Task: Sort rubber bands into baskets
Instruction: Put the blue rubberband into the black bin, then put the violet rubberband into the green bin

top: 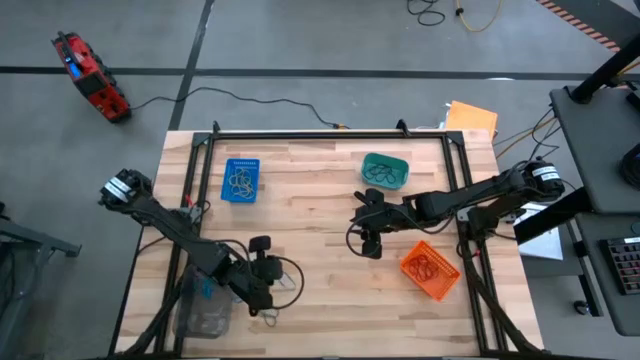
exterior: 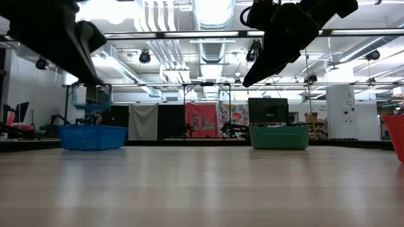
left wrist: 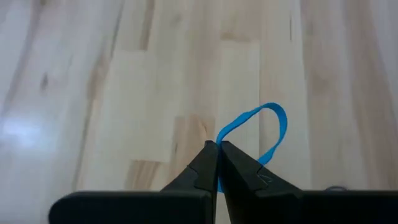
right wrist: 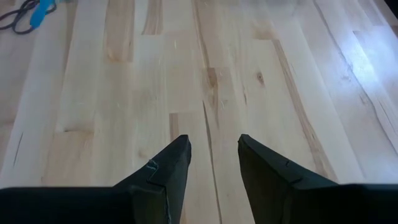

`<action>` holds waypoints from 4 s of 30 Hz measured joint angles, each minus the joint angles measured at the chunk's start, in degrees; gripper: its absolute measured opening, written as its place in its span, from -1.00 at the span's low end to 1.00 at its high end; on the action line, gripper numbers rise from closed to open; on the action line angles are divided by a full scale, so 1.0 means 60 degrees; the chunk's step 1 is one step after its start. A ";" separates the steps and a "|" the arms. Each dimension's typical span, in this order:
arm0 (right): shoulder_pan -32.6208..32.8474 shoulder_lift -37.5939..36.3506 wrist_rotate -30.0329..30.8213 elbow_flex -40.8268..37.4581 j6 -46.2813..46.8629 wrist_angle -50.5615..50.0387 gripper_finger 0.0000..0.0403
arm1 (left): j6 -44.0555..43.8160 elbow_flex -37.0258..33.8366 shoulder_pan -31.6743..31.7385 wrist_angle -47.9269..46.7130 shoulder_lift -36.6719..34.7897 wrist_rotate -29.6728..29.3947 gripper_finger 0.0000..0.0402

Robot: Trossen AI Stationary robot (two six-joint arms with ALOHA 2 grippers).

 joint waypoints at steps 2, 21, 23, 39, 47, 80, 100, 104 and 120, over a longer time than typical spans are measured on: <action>0.0000 0.0000 0.0000 0.0000 -0.0107 -0.0003 -0.34 | 0.0002 0.0006 0.0000 -0.0063 -0.0195 -0.0034 -1.00; 0.0000 -0.0011 0.0000 0.0000 -0.0166 -0.0067 -0.34 | -0.1843 0.0007 -0.0401 -0.1362 -0.2799 0.2309 -1.00; 0.0000 -0.0013 -0.0004 0.0000 -0.0170 -0.0066 -0.34 | -0.2502 0.0007 -0.0401 -0.1758 -0.3093 0.3100 -1.00; 0.0000 -0.0015 -0.0004 0.0000 -0.0170 -0.0055 -0.31 | -0.6926 0.0007 -0.1670 -0.5804 -0.3210 0.7294 -1.00; 0.0000 -0.0015 -0.0004 0.0000 -0.0170 -0.0020 -0.31 | -0.7388 0.0006 -0.2114 -0.5809 -0.2284 0.7279 -1.00; -0.0002 -0.0015 -0.0004 0.0000 -0.0159 0.0226 -0.31 | -0.3705 0.2964 -0.2171 -0.4341 0.0534 0.1217 -0.38; 0.0000 -0.1309 -0.0011 -0.0011 0.0285 -0.1561 -0.31 | 0.0959 0.3133 -0.0976 -0.3127 0.2940 0.0937 -0.37; 0.0000 -0.1478 -0.0011 -0.0007 0.0282 -0.1563 -0.31 | 0.1291 0.2770 -0.0827 -0.2443 0.2924 0.1146 -0.37; 0.0000 -0.1497 -0.0011 -0.0007 0.0340 -0.1813 -0.31 | 0.0885 0.2484 -0.0951 -0.2520 0.2840 0.2833 -0.37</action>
